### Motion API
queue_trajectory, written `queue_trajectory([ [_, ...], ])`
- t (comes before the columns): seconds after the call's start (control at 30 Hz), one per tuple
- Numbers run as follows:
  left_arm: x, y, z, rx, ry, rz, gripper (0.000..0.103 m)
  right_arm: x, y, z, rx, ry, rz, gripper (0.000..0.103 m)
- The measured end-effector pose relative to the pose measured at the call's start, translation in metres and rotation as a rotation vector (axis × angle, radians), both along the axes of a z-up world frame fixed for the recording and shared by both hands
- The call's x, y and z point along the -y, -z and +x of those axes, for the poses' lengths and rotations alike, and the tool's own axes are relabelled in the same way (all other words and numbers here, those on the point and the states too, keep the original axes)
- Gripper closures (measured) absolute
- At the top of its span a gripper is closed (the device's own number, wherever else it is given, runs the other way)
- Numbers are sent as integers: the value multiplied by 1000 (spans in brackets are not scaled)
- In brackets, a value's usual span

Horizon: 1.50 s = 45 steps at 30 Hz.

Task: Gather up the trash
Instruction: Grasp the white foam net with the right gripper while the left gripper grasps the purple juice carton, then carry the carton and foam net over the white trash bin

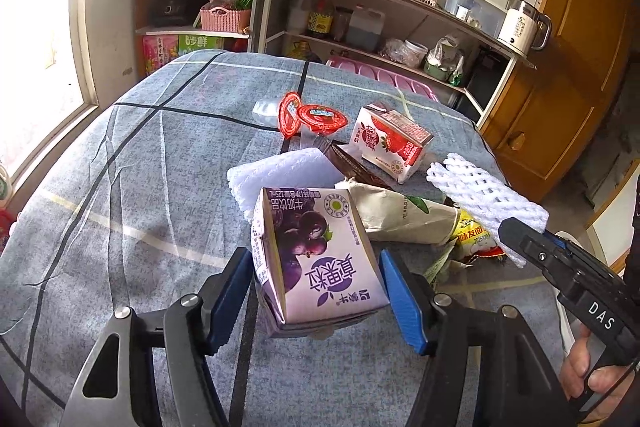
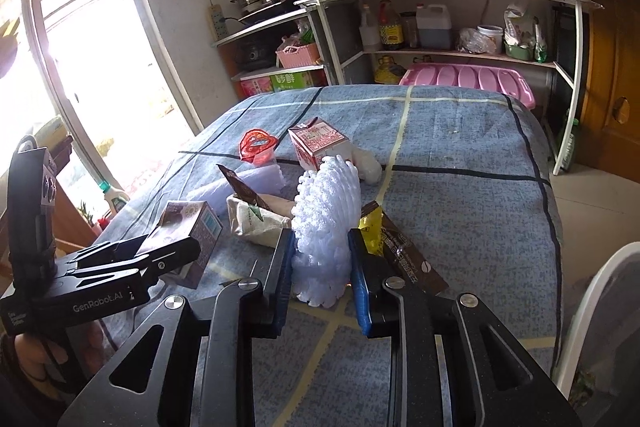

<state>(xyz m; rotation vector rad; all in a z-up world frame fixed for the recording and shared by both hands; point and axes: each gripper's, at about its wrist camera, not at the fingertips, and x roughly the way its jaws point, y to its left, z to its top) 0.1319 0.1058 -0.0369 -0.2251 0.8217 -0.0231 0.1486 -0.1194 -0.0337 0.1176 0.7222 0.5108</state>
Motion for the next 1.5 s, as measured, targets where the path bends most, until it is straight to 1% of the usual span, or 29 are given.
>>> queue_trajectory([
  [0.3,23,-23,-15,50,53,23,37,16,-15,-19,38,33,29,76],
  [0.57,61,-46,-26,100,150,22,37,44,-30,-42,80,102,35,76],
  [0.8,99,-57,-31,127,242,18,37,79,-38,-61,103,182,25,76],
  [1.03,143,-64,-31,144,347,21,37,116,-44,-79,119,279,19,76],
  [1.2,172,-64,-31,145,408,16,37,138,-42,-90,121,343,4,76],
  [1.3,194,-63,-31,144,452,24,37,156,-39,-99,124,396,-21,76],
  [1.4,216,-61,-32,151,496,34,37,176,-34,-103,108,442,-30,76],
  [1.5,238,-56,-30,134,539,28,37,195,-29,-108,85,489,-46,76],
])
